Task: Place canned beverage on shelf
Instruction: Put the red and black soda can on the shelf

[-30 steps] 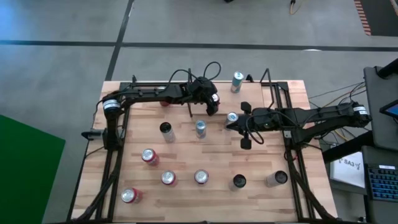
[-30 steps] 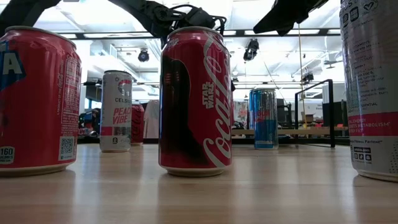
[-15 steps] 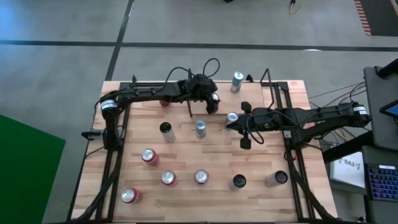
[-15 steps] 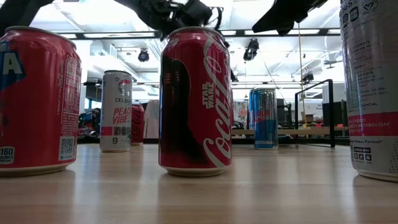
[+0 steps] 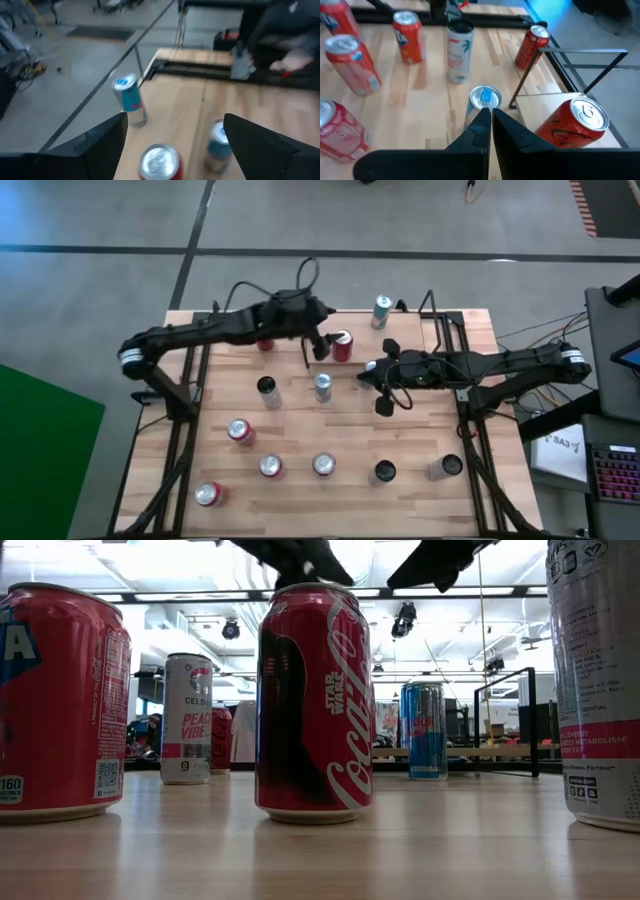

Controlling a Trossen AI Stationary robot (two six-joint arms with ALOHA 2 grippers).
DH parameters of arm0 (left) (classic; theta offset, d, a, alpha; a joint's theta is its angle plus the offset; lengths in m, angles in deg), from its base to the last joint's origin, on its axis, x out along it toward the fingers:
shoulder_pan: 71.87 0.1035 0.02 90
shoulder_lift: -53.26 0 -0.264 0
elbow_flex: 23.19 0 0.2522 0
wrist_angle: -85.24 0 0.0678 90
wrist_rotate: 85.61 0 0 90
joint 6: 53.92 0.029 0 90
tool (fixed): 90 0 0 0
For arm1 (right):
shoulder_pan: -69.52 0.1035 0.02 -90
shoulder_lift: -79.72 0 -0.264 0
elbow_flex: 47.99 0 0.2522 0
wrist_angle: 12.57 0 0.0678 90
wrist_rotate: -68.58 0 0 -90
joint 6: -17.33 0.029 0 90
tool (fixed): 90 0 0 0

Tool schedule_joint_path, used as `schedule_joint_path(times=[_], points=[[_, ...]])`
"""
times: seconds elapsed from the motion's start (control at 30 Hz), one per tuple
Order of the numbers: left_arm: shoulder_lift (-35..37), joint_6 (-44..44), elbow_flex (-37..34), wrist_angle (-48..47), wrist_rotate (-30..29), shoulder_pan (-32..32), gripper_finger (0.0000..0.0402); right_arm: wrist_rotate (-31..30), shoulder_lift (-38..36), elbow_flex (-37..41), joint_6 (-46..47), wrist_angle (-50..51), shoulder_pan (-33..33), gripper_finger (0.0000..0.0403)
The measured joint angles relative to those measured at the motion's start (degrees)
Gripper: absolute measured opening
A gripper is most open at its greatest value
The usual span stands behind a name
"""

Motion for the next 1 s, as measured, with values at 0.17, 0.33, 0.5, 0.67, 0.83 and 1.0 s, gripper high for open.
schedule_joint_path(times=[0.17, 0.33, 0.5, 0.67, 0.83, 1.0], points=[[8.61, -2.14, -10.11, 7.77, -0.1, -5.08, 0.0293, -0.04, 3.72, -3.72, 0.37, 3.02, -1.99, 0.0009], [16.58, -4.04, -18.88, 14.18, -3.53, -10.18, 0.0266, -0.01, 7.47, -7.27, 0.37, 6.5, -5.15, 0.0009], [22.78, -4.42, -25.15, 17.48, -8.23, -14.03, 0.0232, -0.02, 12.29, -10.96, 0.33, 11.06, -9.06, 0.0009], [27.76, -5.59, -31.24, 22.14, -9.24, -16.09, 0.0194, 0.0, 17.58, -15.15, 0.27, 17.18, -12.83, 0.0009], [31.99, -6.57, -37.67, 27.09, -9.25, -16.49, 0.0161, 0.08, 21.92, -18.6, -1.56, 22.01, -16.27, 0.0009], [35.92, -7.37, -42.05, 30.33, -9.66, -16.44, 0.0137, 0.54, 25.1, -20.92, -2.83, 25.47, -19.46, 0.0009]])
